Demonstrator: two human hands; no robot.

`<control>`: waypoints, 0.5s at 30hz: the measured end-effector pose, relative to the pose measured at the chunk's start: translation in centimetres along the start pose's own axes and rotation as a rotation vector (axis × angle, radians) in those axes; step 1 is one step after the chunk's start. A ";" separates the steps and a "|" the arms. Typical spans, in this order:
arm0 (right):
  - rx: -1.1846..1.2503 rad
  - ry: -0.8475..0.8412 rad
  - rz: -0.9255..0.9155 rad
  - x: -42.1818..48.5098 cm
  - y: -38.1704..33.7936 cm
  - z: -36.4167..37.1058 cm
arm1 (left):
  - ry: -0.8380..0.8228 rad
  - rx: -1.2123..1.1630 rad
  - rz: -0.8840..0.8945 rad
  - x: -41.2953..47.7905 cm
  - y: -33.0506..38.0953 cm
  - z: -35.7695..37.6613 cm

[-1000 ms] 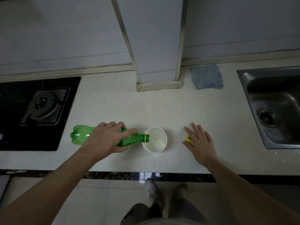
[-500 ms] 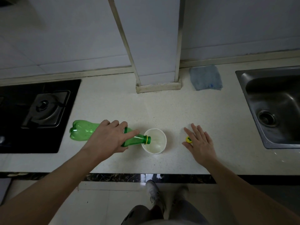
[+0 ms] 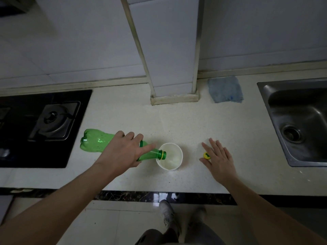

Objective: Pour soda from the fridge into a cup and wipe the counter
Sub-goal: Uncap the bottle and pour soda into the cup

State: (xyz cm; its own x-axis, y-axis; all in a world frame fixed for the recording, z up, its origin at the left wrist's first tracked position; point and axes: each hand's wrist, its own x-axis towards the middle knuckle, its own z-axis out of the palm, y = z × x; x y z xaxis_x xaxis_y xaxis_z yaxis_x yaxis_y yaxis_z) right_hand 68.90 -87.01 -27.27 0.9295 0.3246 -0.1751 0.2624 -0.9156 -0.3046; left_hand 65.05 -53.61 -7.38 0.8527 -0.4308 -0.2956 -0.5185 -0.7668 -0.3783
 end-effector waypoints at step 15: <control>-0.025 0.262 -0.006 -1.1 -0.5 -1.0 | 0.148 -0.206 -0.127 -0.2 0.6 2.2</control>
State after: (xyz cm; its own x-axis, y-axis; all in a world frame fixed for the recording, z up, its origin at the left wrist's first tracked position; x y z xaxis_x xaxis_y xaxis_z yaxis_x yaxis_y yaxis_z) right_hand 67.96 -87.17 -26.01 0.9624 0.2609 0.0761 0.2718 -0.9204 -0.2812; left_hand 64.43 -52.93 -9.44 0.9178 -0.3782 -0.1205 -0.3960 -0.8932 -0.2130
